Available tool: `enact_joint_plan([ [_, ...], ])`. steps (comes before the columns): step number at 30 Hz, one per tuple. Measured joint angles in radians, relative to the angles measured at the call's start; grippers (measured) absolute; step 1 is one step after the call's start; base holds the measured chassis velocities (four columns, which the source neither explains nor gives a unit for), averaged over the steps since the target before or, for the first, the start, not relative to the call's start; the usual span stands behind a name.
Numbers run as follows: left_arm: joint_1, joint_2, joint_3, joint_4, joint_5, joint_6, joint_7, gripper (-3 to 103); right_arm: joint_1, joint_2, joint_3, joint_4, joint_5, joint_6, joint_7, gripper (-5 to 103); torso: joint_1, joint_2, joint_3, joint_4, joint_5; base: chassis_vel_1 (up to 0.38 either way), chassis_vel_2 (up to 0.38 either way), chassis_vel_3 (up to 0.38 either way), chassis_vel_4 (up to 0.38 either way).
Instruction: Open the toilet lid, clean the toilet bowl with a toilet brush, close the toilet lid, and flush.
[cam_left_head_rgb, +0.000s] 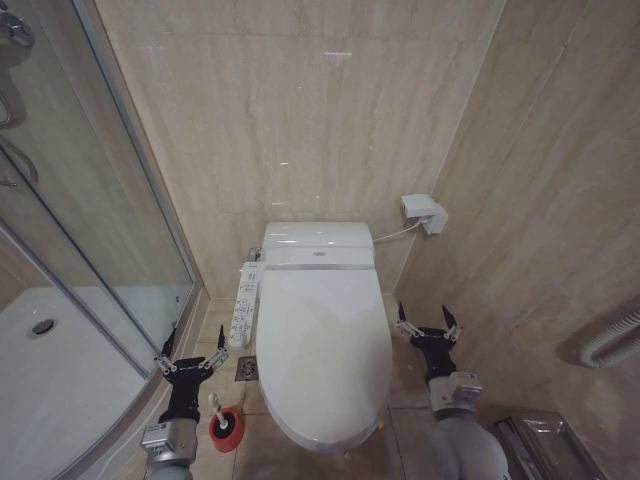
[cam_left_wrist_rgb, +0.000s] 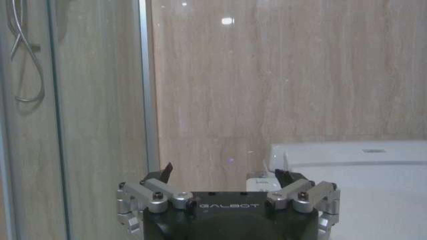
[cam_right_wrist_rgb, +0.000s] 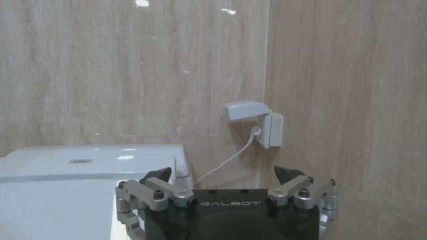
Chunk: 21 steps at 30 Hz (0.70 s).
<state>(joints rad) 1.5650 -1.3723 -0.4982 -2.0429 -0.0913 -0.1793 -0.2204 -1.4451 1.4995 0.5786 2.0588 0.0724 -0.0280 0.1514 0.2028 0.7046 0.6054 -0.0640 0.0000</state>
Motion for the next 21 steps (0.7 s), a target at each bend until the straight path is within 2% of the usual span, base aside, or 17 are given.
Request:
enact_joint_plan([
  [12, -0.016, -0.001, 0.007, 0.010, 0.002, -0.001, 0.007, 100, 0.000, 0.000, 0.000, 0.000, 0.000, 0.000, 0.000, 100, 0.001, 0.000, 0.001, 0.0001, 0.0000, -0.122, 0.128, 0.132, -0.123],
  [21, -0.021, -0.004, 0.013, 0.018, 0.007, -0.008, 0.012, 100, 0.000, 0.000, 0.000, 0.000, 0.000, 0.000, 0.000, 100, 0.000, 0.000, 0.000, -0.0002, -0.0001, -0.015, 0.014, 0.007, -0.005],
])
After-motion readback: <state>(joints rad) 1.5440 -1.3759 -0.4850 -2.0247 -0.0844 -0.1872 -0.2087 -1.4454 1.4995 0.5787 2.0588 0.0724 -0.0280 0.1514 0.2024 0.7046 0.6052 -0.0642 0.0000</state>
